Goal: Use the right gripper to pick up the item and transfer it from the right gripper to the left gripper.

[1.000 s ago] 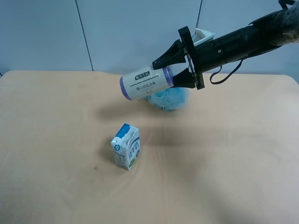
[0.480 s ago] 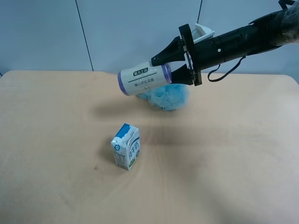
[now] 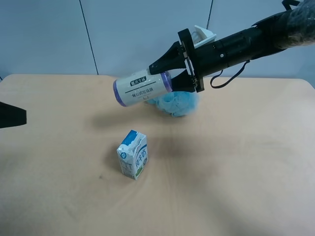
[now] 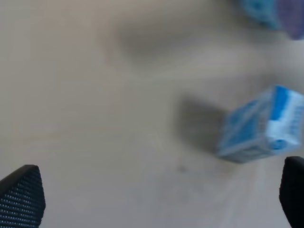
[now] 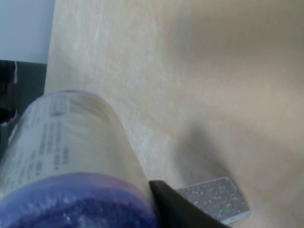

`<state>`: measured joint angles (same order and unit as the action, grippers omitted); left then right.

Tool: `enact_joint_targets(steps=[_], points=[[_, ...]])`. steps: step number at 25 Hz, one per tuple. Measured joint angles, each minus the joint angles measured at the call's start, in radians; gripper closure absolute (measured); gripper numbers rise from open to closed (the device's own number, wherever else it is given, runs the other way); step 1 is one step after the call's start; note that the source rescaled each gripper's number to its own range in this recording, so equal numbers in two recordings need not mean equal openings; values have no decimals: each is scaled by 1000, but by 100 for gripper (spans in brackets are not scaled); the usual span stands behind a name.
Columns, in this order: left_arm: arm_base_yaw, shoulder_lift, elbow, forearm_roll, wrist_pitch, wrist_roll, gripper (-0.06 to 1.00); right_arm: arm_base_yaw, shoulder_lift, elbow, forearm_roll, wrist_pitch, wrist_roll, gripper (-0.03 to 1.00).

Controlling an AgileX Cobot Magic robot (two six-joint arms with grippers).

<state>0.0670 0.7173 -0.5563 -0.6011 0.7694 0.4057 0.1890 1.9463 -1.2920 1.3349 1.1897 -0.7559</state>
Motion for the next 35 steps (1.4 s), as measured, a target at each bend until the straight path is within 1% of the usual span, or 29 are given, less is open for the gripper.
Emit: enact_joint_targets(steps=[2,5,6,7,8,11,12,14,16,20,25,33,35], points=[[0,82,0,-120,-5,114,-6,0,0,0,0,0,0,97],[0,213,-1,-348,4,321,-6,0,0,0,0,0,0,97],[0,261,-1,-425,20,414,-6,0,0,0,0,0,0,97],[0,310,-1,-500,40,480,-6,0,0,0,0,0,0,97],[0,350,-1,-559,72,554,-6,0,0,0,-1,0,0,97],[0,488,-3,-728,189,726,-6,0,0,0,-2,0,0,97],[0,541,-9,-772,232,761,-6,0,0,0,-2,0,1,97],[0,611,-33,-827,309,811,-6,0,0,0,-2,0,10,97],[0,684,-69,-853,357,831,-6,0,0,0,-2,0,23,97],[0,791,-153,-863,406,841,-6,10,0,0,-2,-1,27,97],[0,874,-207,-862,412,857,-6,28,1,0,0,0,29,97],[0,1002,-219,-865,408,895,-6,28,1,0,0,0,45,97],[0,1038,-235,-867,421,897,-6,28,1,0,1,0,52,97]])
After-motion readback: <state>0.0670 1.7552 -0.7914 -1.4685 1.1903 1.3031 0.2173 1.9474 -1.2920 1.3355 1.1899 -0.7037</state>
